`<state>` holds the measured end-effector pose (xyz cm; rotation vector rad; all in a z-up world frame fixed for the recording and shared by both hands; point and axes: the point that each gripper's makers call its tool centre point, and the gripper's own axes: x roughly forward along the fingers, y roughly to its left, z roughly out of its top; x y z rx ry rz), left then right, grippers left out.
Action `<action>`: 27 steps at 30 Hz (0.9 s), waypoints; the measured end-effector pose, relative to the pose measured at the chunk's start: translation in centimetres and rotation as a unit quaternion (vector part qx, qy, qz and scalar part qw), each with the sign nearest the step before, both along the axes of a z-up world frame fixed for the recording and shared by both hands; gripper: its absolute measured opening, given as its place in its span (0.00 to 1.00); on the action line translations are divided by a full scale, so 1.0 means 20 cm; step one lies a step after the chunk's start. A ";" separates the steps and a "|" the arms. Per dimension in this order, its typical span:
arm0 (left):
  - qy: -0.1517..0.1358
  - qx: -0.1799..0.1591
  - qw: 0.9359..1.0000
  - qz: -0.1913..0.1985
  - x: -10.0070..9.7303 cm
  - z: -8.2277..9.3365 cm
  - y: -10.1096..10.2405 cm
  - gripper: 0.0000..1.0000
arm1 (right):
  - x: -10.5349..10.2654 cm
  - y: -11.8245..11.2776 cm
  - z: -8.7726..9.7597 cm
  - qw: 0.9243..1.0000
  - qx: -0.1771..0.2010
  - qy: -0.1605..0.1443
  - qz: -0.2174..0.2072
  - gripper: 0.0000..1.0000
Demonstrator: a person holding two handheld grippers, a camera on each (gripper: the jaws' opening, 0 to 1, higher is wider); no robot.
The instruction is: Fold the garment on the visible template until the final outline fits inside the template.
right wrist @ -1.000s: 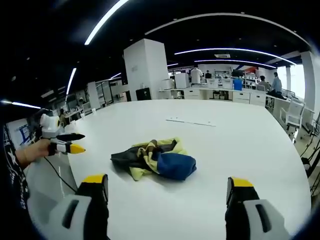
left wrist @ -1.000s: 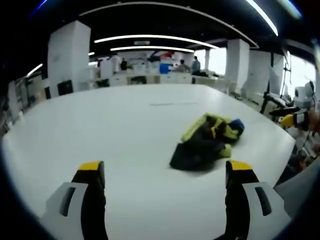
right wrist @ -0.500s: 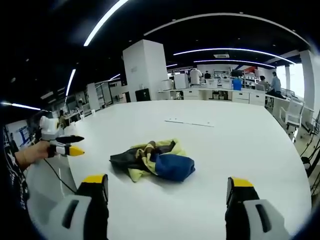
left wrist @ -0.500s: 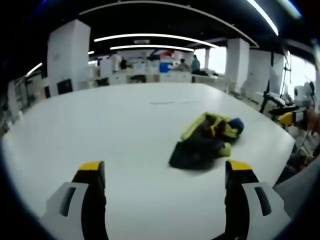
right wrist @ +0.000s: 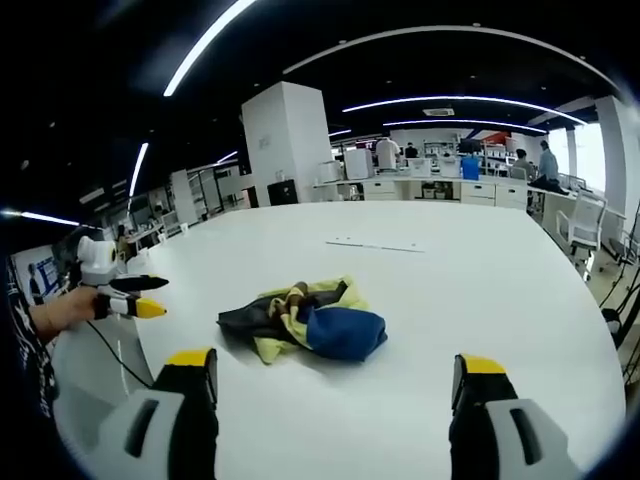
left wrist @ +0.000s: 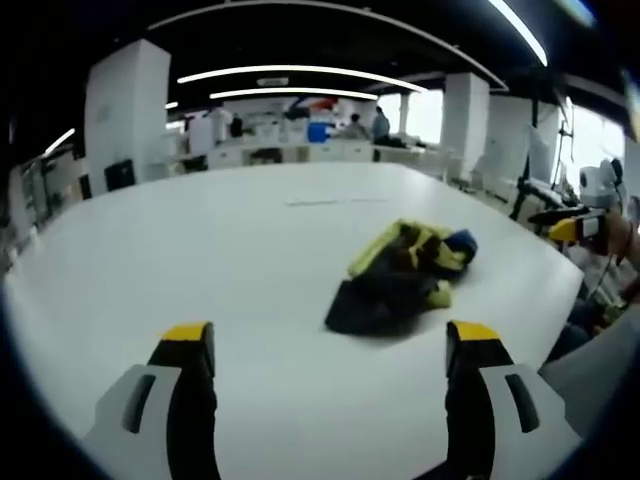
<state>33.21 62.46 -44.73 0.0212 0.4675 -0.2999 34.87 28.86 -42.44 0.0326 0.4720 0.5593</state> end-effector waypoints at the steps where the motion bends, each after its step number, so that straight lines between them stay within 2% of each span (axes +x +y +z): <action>1: 0.000 -0.003 1.000 -0.001 0.00 0.00 0.00 0.91 | 0.00 0.00 0.00 1.000 0.001 0.000 0.000 0.98; 4: -0.001 -0.011 1.000 -0.006 0.00 0.00 -0.02 0.88 | 0.00 0.01 -0.01 1.000 0.002 0.002 0.001 0.97; 12: 0.008 0.012 0.999 -0.037 -0.02 -0.03 -0.09 0.82 | 0.02 0.03 0.00 1.000 0.007 -0.001 0.007 0.93; 16: 0.012 0.008 0.998 -0.053 -0.02 -0.03 -0.14 0.80 | 0.03 0.03 0.00 1.000 0.009 -0.005 0.010 0.90; 20: 0.009 0.020 0.997 -0.070 0.00 -0.02 -0.18 0.77 | 0.04 0.04 0.00 1.000 0.010 -0.007 0.016 0.87; 22: 0.004 0.020 0.997 -0.077 0.01 -0.01 -0.21 0.72 | 0.04 0.05 0.00 1.000 0.010 -0.007 0.021 0.85; 25: -0.009 0.036 0.995 -0.091 0.02 0.02 -0.24 0.60 | 0.05 0.07 0.00 1.000 0.010 -0.010 0.028 0.82; 27: -0.009 0.024 0.995 -0.098 0.04 0.03 -0.26 0.58 | 0.06 0.07 0.00 0.999 0.009 -0.010 0.030 0.79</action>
